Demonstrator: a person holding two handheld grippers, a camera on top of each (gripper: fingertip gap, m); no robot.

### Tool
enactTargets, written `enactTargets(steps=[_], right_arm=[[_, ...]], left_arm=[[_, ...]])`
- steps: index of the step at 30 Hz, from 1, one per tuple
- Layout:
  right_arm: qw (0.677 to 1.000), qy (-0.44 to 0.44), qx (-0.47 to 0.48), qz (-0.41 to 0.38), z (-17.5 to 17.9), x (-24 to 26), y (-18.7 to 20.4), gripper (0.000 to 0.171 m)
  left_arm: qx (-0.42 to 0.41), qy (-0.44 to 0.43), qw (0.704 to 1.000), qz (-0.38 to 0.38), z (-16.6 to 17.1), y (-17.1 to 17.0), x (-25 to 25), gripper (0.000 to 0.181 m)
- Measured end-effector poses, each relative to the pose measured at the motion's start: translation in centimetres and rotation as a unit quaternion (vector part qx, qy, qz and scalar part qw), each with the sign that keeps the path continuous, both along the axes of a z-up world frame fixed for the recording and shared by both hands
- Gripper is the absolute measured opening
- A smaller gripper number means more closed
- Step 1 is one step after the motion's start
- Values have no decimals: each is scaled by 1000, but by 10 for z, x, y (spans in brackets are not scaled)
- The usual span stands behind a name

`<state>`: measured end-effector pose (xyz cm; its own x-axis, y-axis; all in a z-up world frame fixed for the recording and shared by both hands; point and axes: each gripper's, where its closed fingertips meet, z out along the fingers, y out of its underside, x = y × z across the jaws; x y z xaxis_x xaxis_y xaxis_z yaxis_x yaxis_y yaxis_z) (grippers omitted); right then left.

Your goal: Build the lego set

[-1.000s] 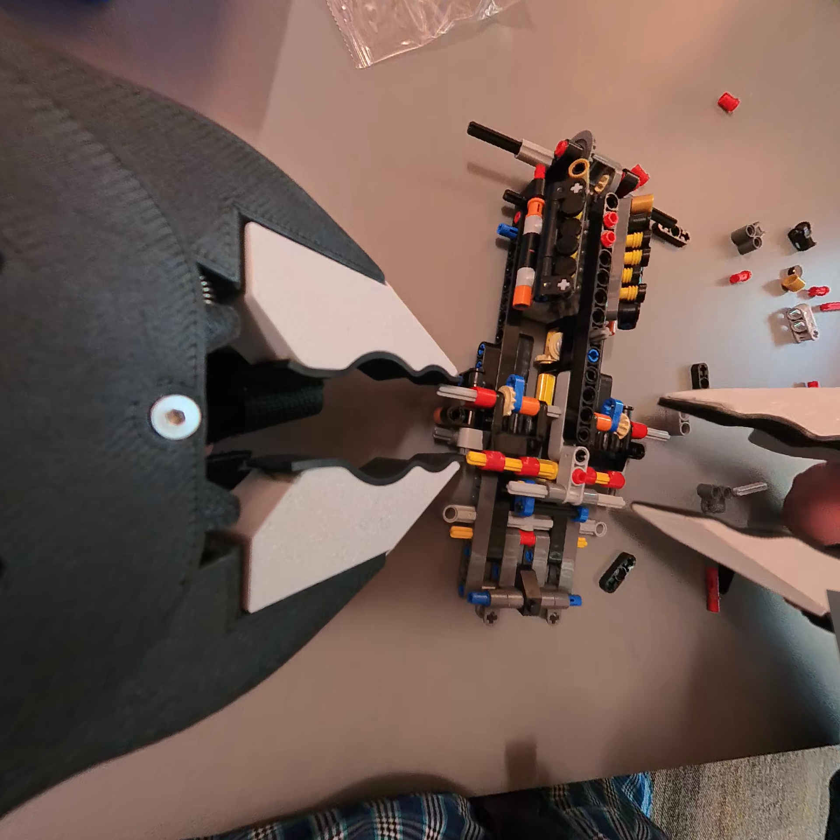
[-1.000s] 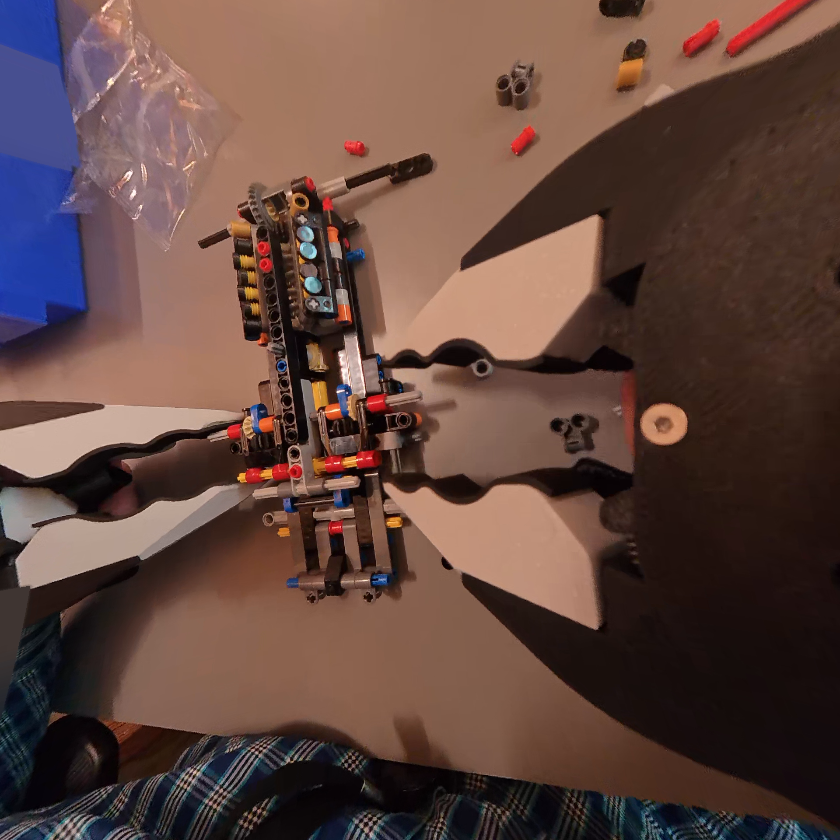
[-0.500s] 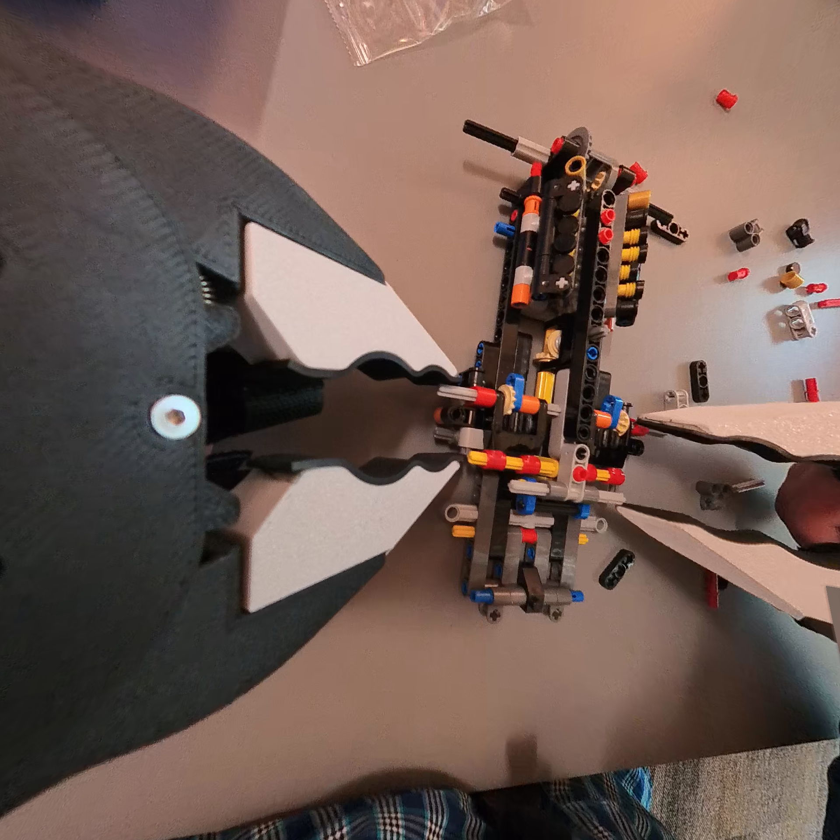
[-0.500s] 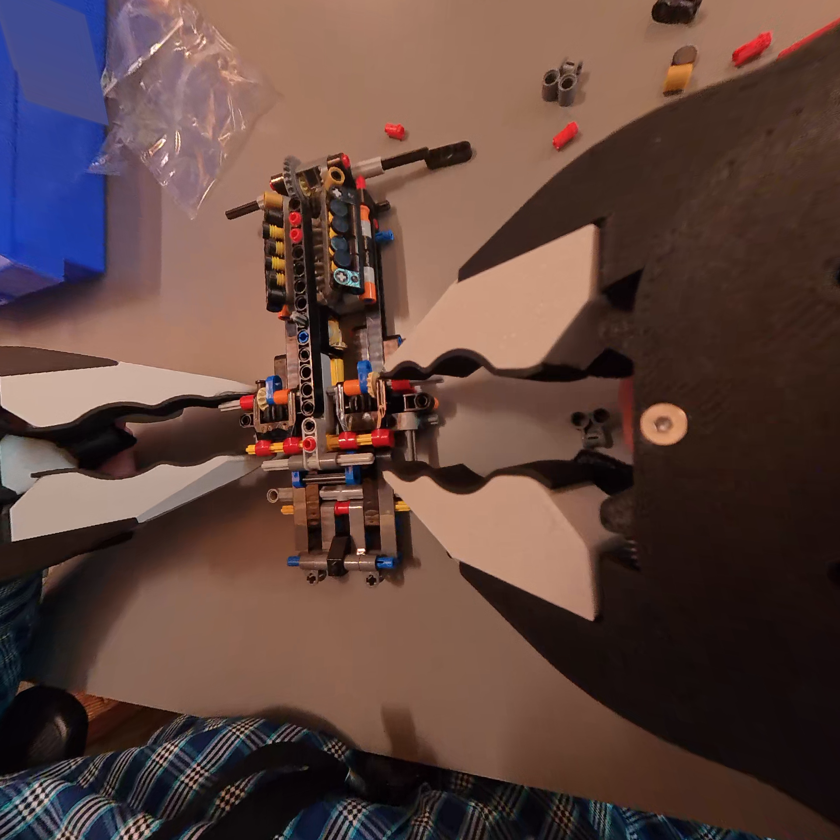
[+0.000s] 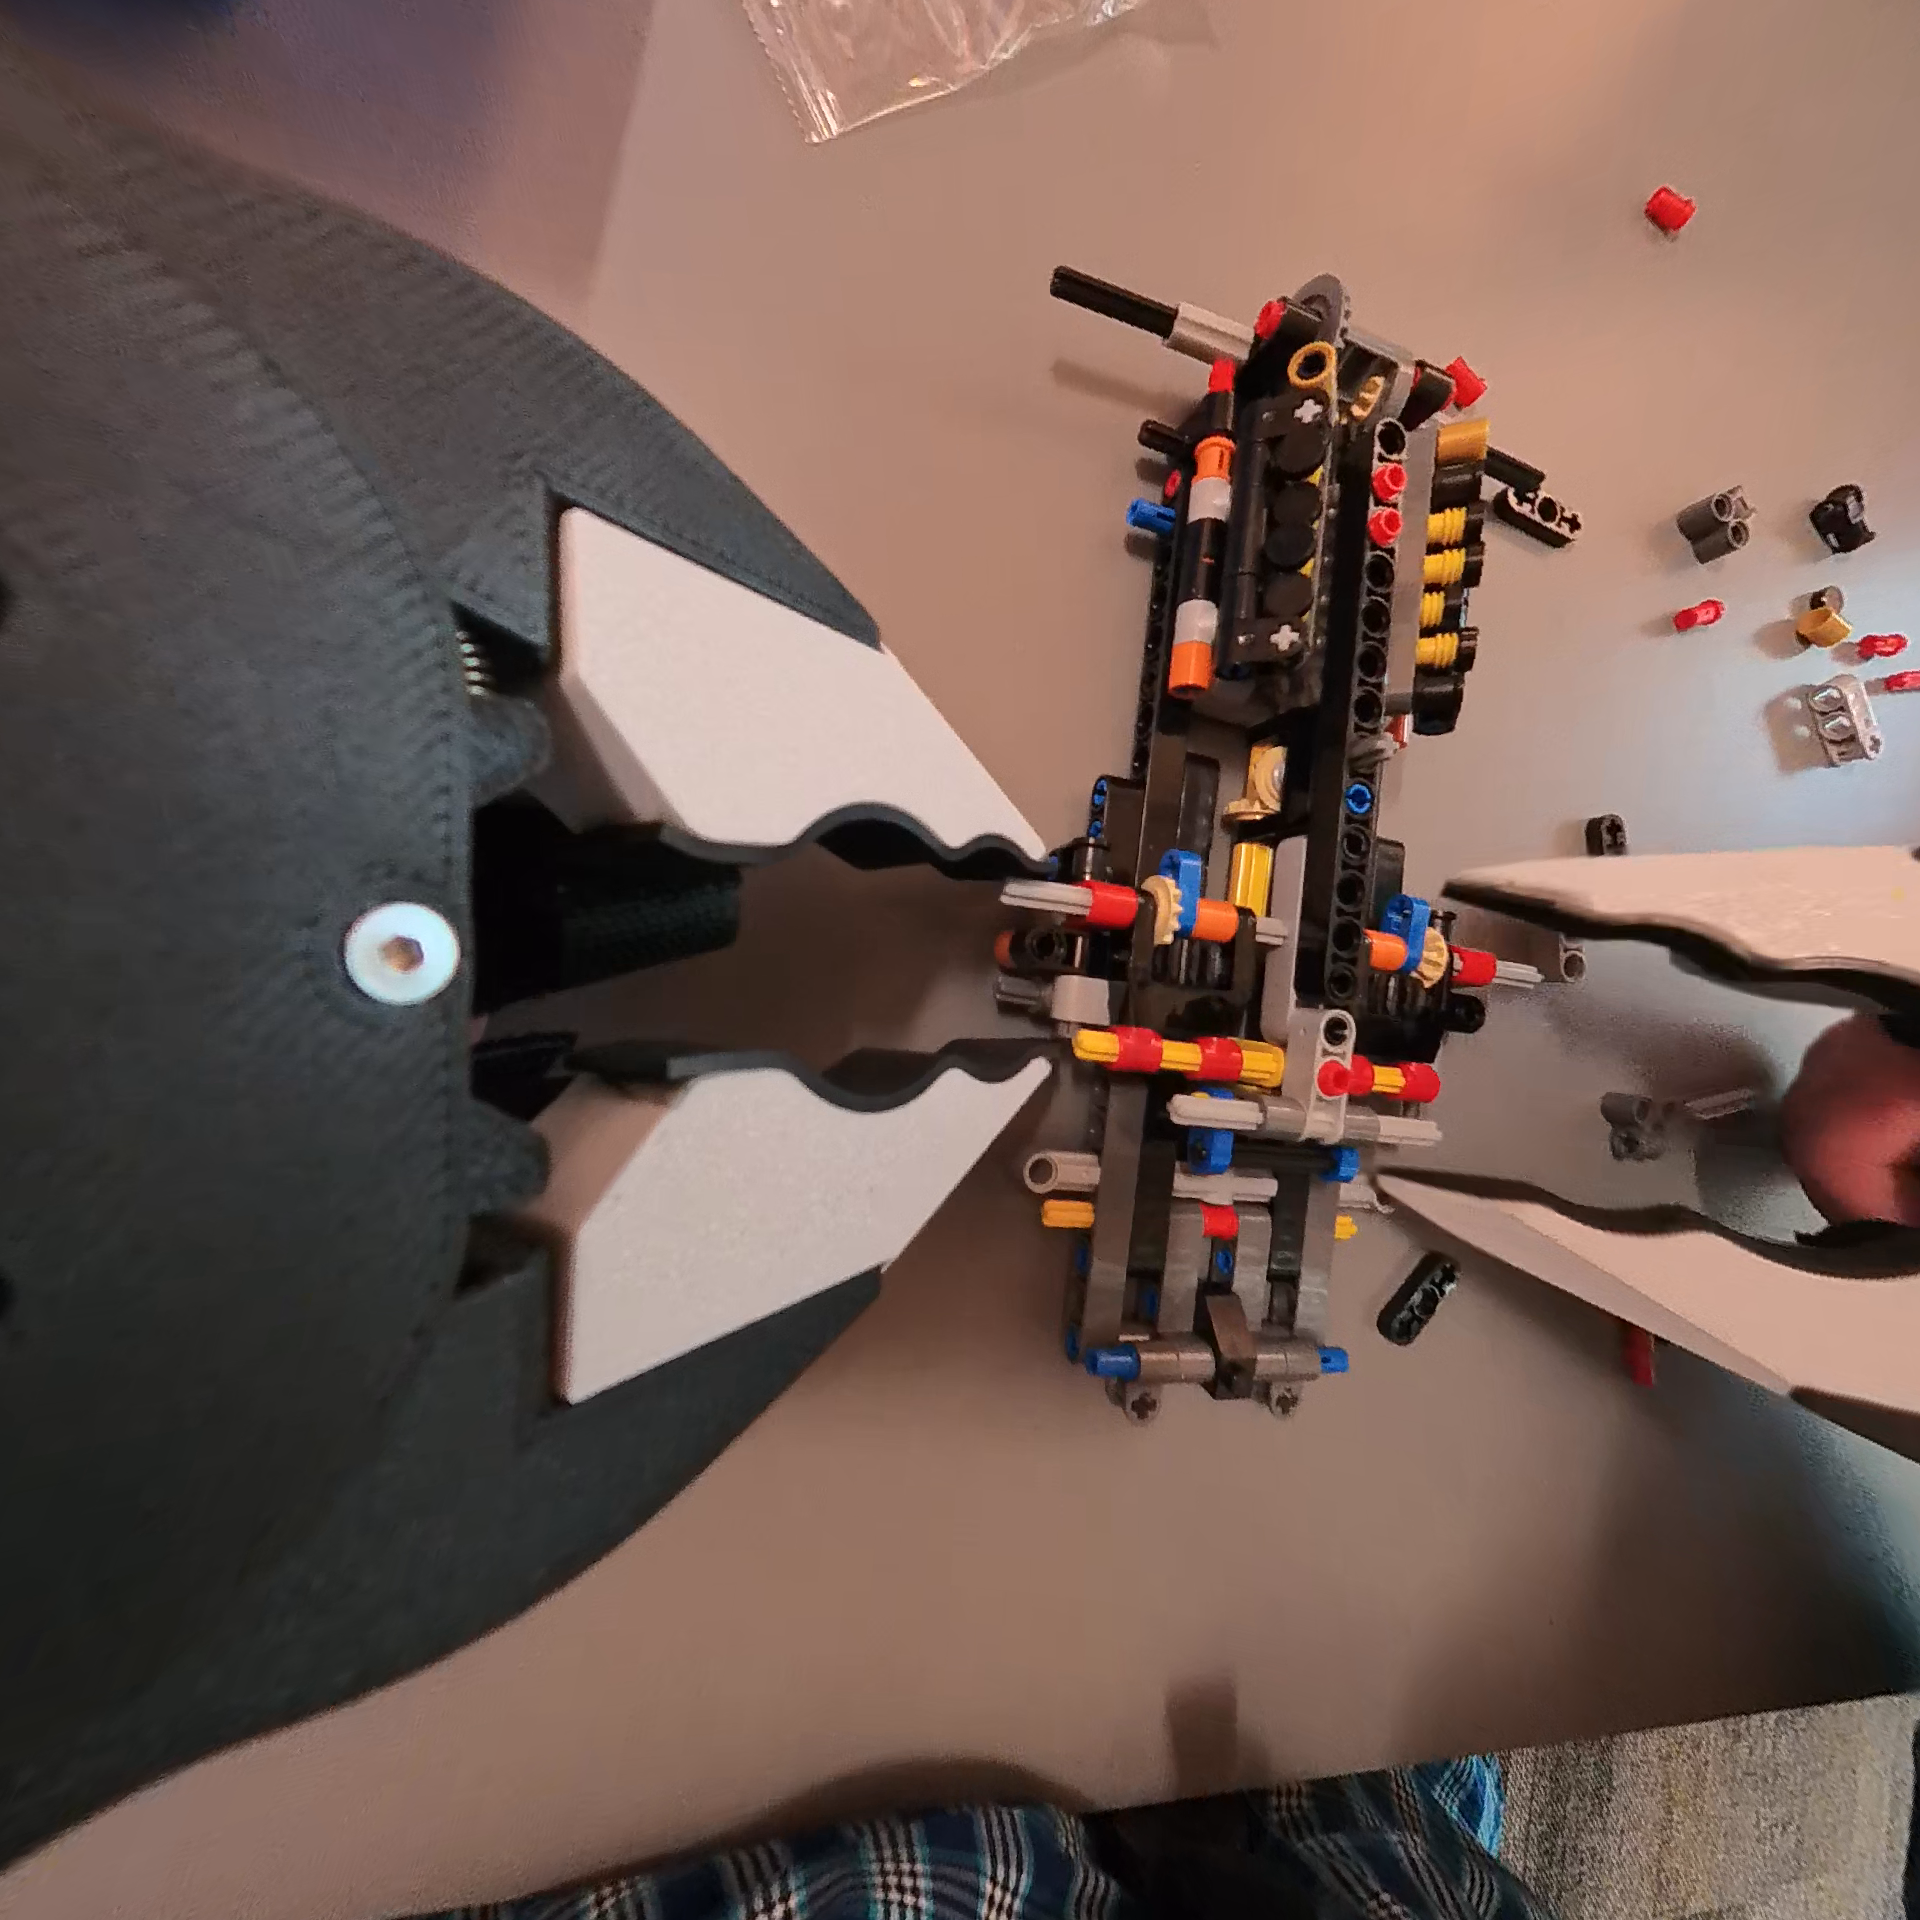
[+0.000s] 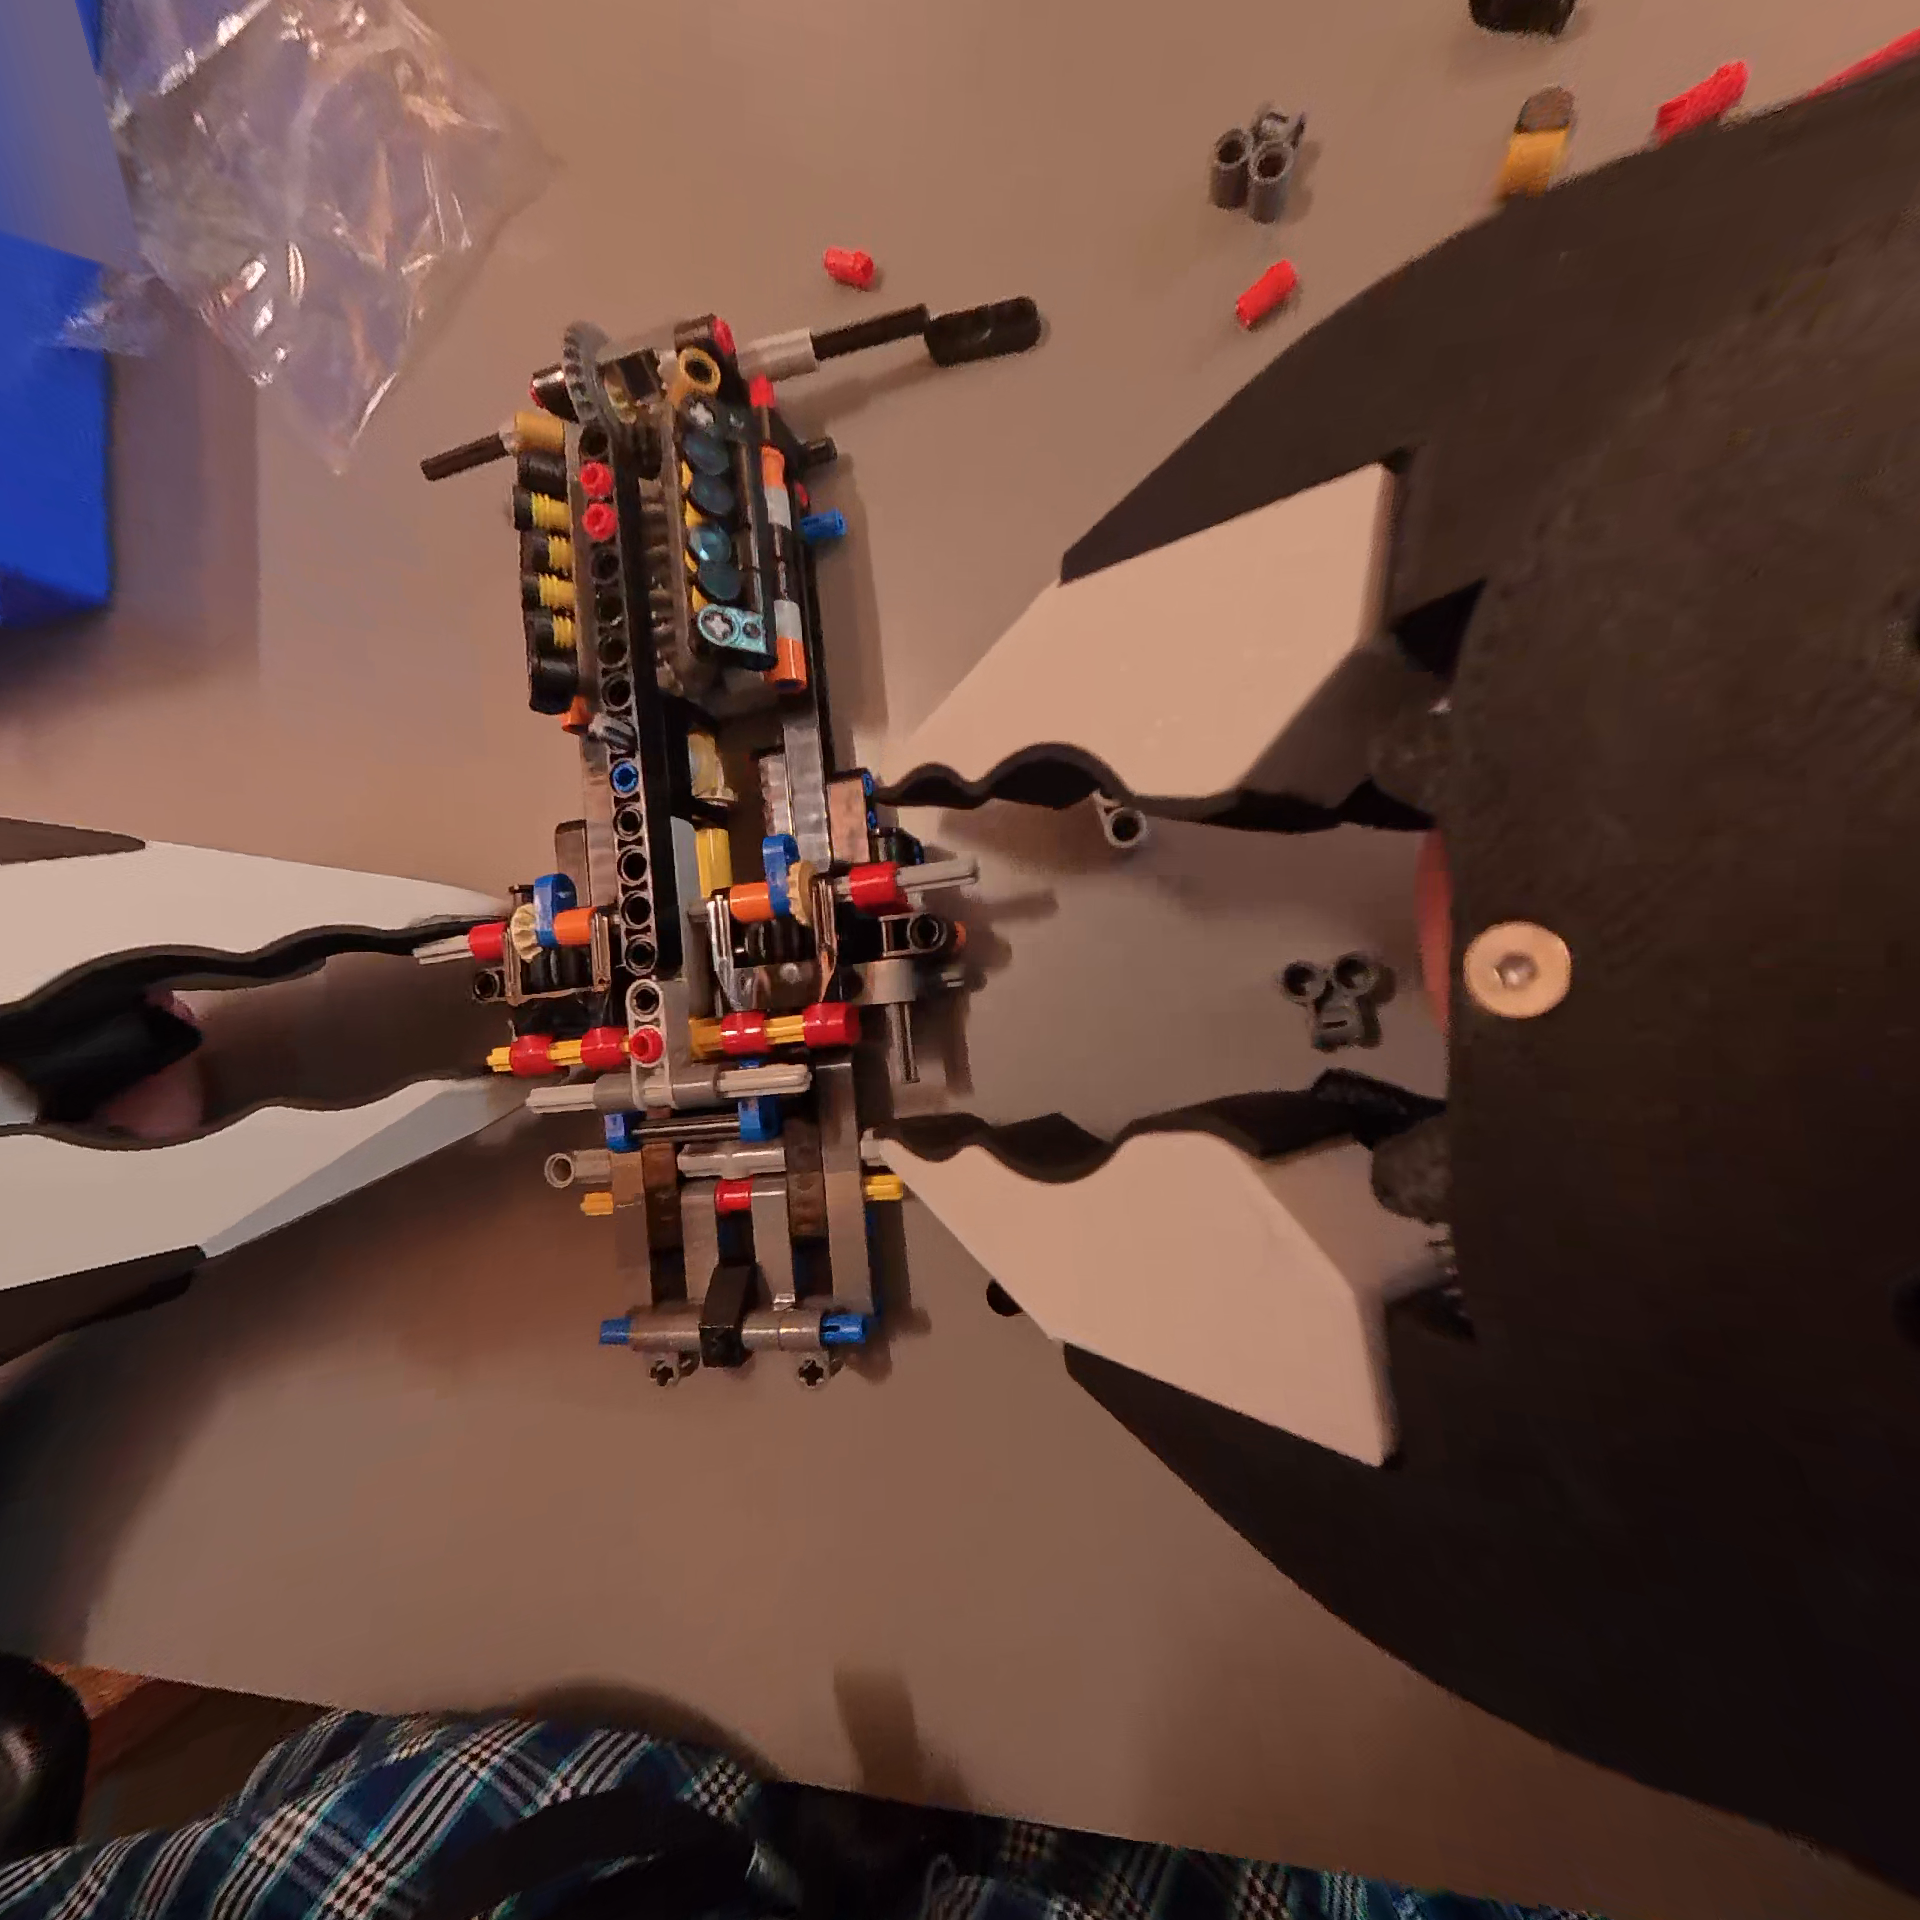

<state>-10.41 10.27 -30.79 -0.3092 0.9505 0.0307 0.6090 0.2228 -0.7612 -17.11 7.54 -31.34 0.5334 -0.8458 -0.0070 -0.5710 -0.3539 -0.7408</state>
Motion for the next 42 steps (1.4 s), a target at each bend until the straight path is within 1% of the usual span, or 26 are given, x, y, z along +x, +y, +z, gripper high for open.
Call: enactTargets(steps=[4, 14, 15, 26, 35, 39, 42], right_arm=[[1000, -6, -2, -1, -4, -2, 1, 47], [1000, -7, -3, -4, -5, -3, 2, 46], [1000, -7, -2, -7, -5, -3, 3, 42], [1000, -7, 11, -5, -6, -3, 3, 41], [1000, -9, -14, -6, -5, -4, 6, 42], [1000, -19, -11, 17, -7, -1, 3, 49], [999, -25, -6, 21, -8, 2, 8, 43]], left_arm=[[-1, 1, 1000, -1, 0, 0, 0, 29], [-2, 4, 1000, -2, -1, -1, -1, 30], [-2, 5, 1000, -3, -1, -2, 0, 30], [-7, 7, 1000, -1, -1, -3, -2, 30], [-9, 6, 1000, 0, 0, -3, -2, 28], [-9, 5, 1000, 2, 0, -3, -3, 27], [-11, 5, 1000, 2, 0, -4, -3, 27]])
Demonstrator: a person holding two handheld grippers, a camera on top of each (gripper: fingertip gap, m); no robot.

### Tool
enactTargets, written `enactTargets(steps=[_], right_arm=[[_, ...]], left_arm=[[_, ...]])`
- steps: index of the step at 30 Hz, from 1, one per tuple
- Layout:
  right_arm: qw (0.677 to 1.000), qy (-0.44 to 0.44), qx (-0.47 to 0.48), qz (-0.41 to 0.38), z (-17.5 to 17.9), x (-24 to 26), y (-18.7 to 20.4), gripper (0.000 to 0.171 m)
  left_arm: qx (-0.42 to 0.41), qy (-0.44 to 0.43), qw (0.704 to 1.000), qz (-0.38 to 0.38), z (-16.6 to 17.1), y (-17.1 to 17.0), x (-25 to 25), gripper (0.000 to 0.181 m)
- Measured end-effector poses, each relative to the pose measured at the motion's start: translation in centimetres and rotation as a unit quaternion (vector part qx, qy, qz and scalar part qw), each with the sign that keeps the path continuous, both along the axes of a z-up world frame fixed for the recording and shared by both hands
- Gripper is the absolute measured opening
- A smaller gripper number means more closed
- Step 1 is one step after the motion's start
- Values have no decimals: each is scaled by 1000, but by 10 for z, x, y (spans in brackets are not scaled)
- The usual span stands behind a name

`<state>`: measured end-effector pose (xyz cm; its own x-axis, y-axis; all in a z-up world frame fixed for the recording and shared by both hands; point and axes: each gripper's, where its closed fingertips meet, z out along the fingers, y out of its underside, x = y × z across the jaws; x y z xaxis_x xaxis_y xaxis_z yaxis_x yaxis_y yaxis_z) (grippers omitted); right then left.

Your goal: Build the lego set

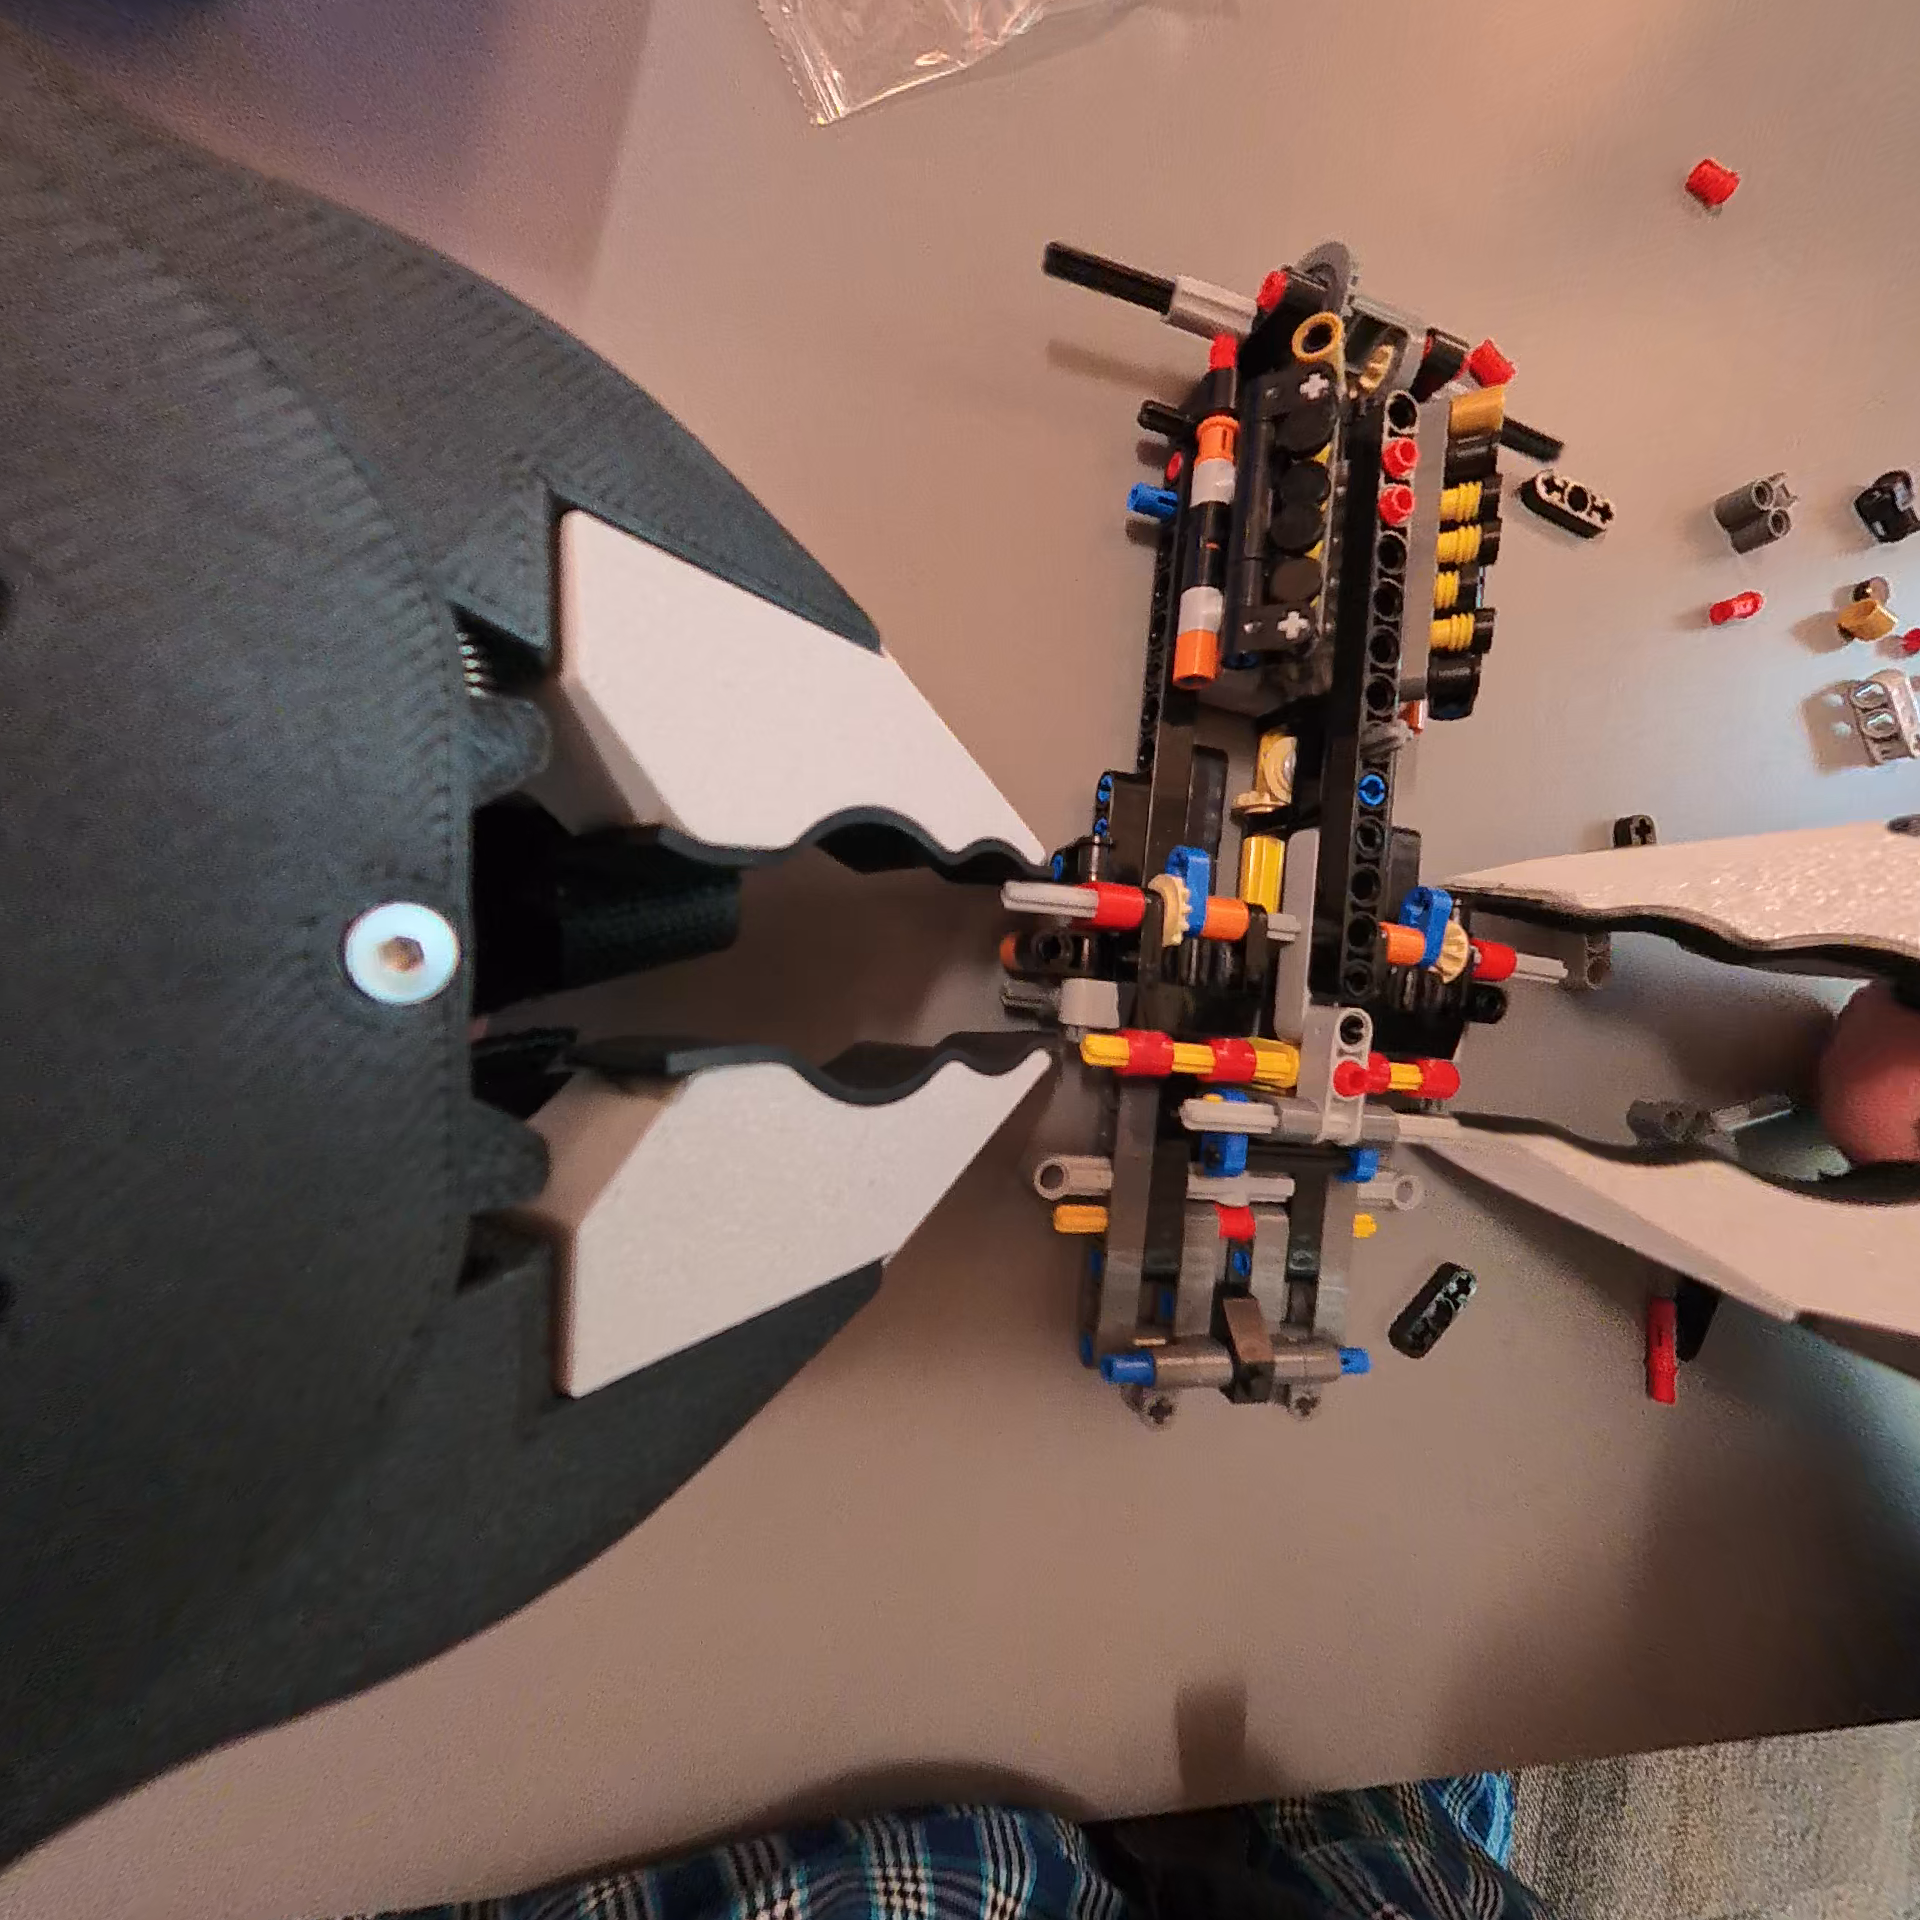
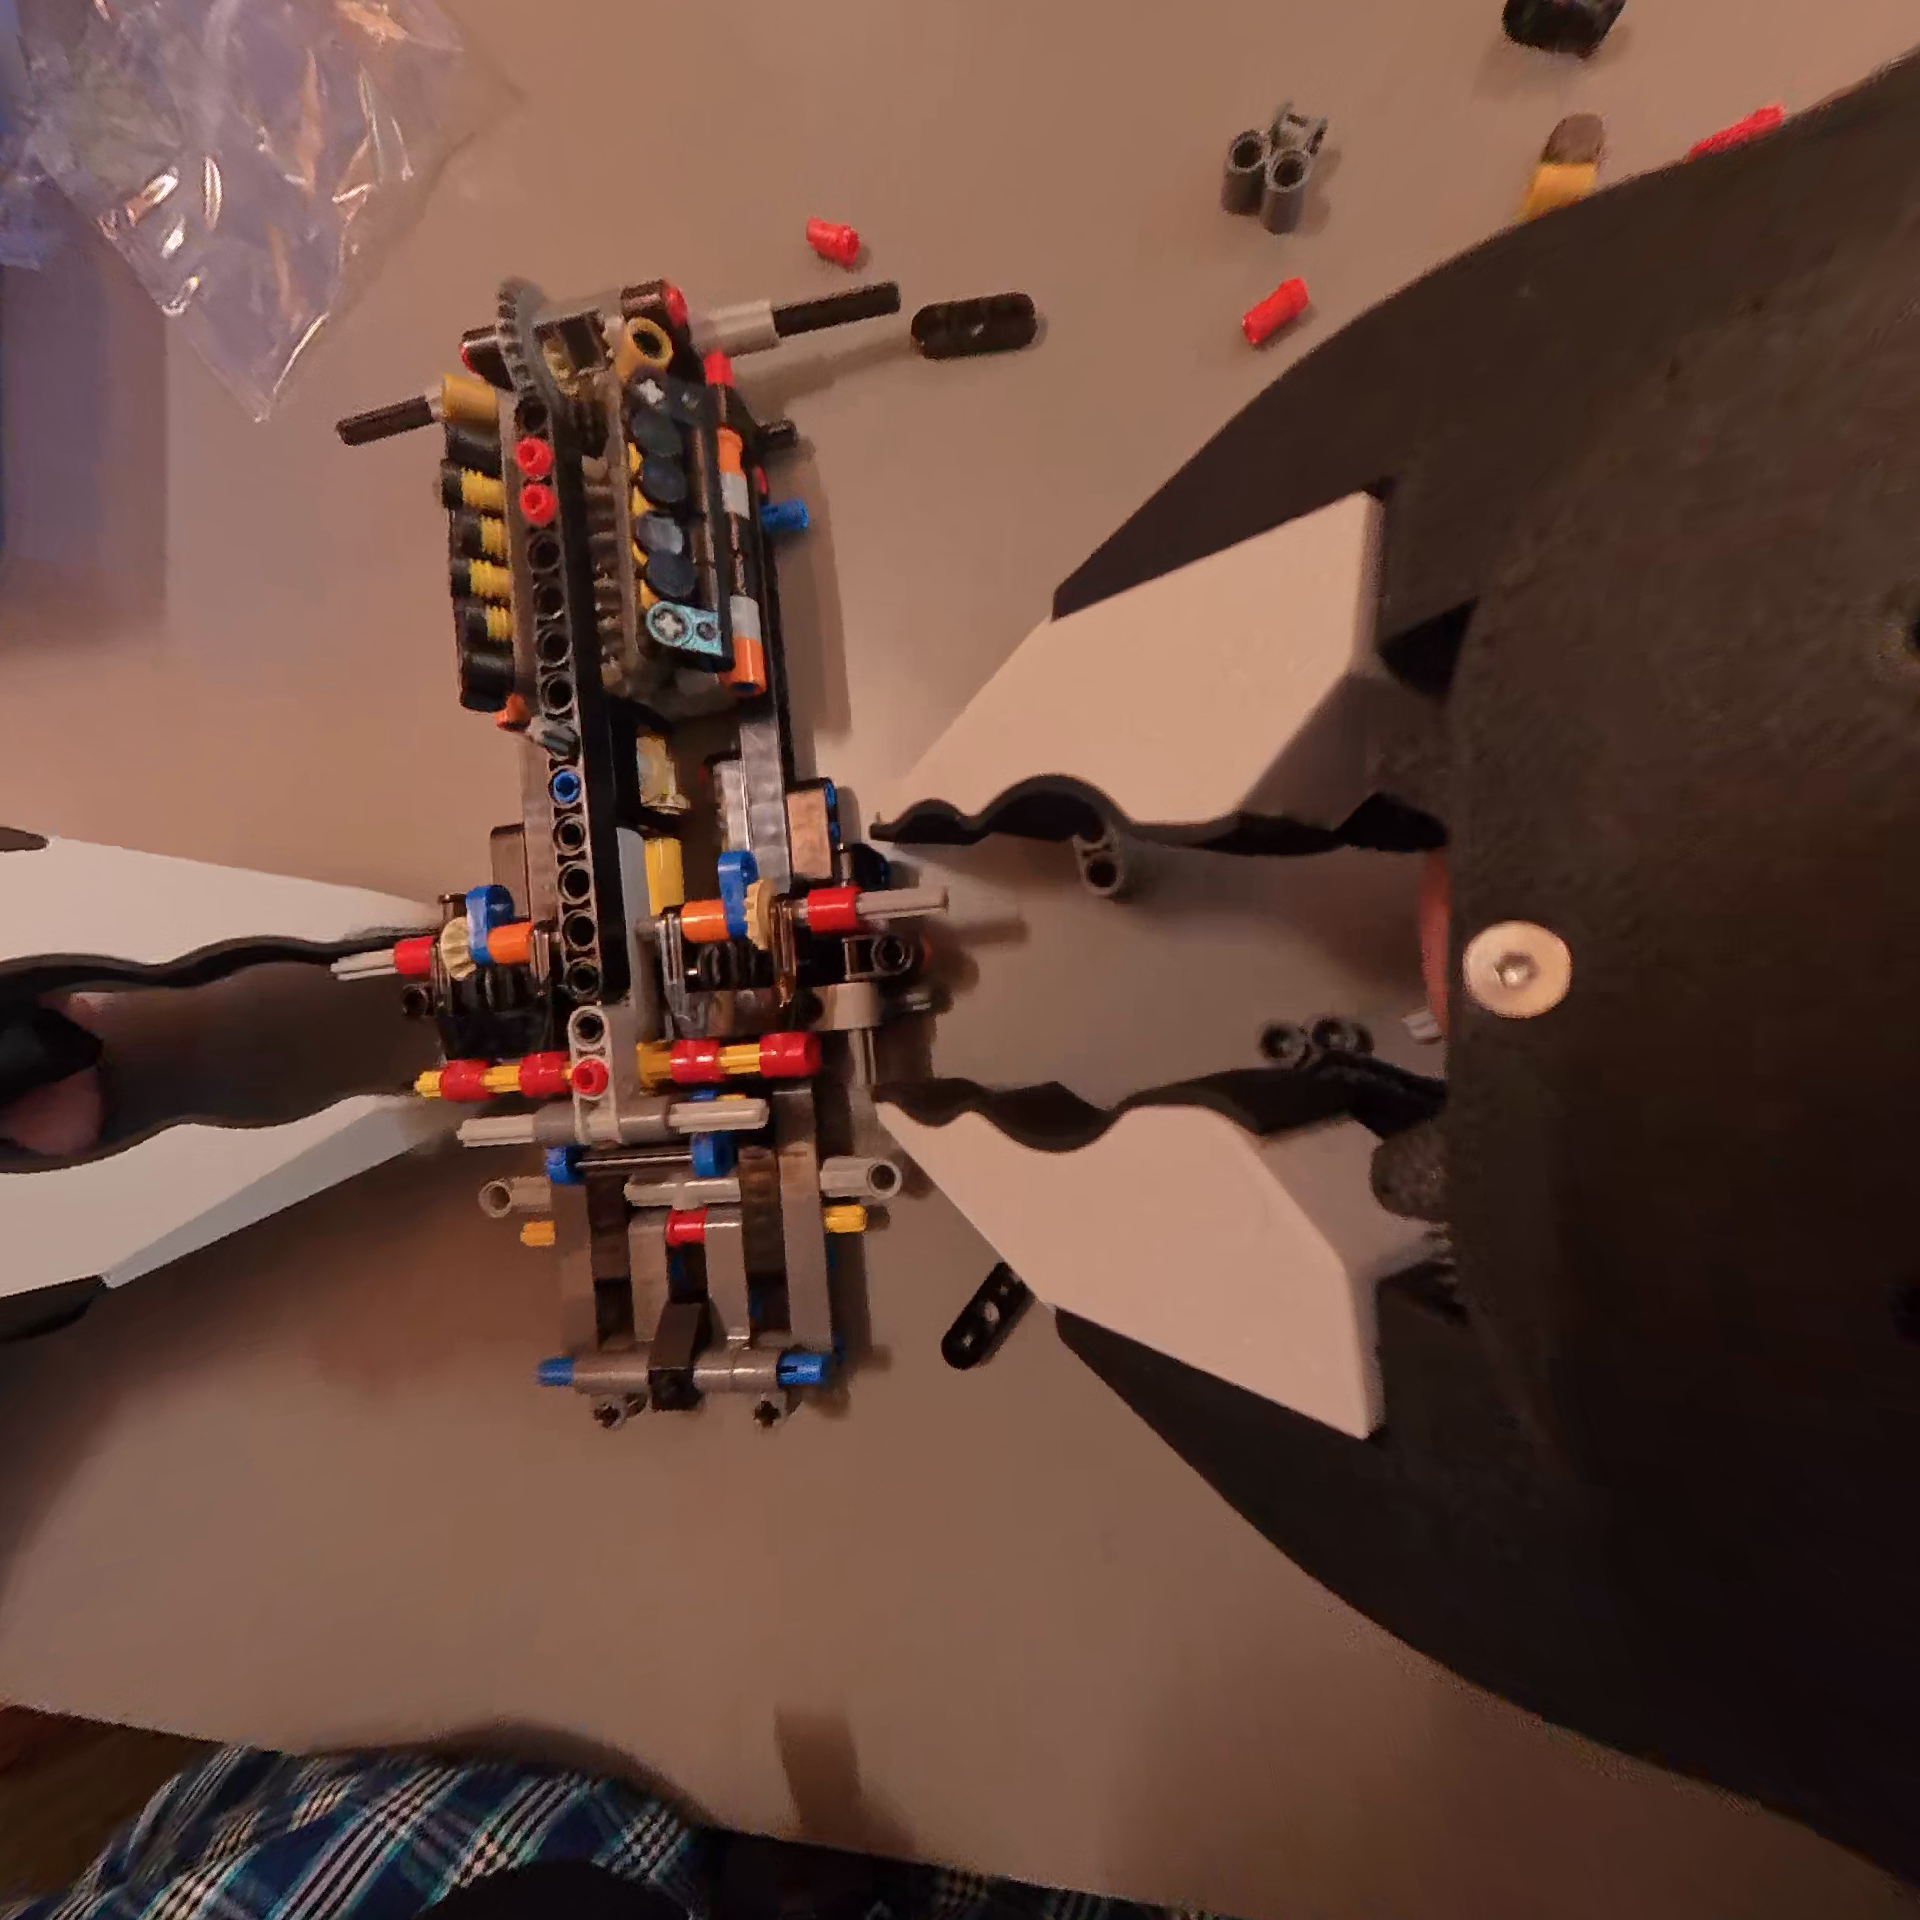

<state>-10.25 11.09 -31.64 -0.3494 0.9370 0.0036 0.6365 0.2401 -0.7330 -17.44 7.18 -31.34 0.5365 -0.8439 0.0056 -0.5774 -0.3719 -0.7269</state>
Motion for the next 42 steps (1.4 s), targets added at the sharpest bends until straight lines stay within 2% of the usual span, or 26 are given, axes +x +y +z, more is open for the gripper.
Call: enactTargets(steps=[22, 27, 32, 35, 40, 42], right_arm=[[1000, -1, -17, -25, 1, -1, -1, 40], [1000, -5, -15, -27, -1, 0, 0, 31], [999, -2, -22, -27, 1, -1, 1, 33], [999, 3, -22, -36, 2, -2, 2, 40], [999, 16, -21, -42, 5, -2, 3, 37], [999, 12, -21, -47, 5, 0, 5, 43]], left_arm=[[6, 12, 1000, 0, -1, 0, 0, 26], [8, 13, 1000, 5, -2, 1, -1, 25], [8, 13, 1000, 4, -2, 2, 0, 24], [10, 13, 1000, 1, -2, 1, 1, 24], [10, 13, 1000, 2, -3, 2, 1, 25], [10, 14, 1000, 1, -3, 2, 2, 25]])
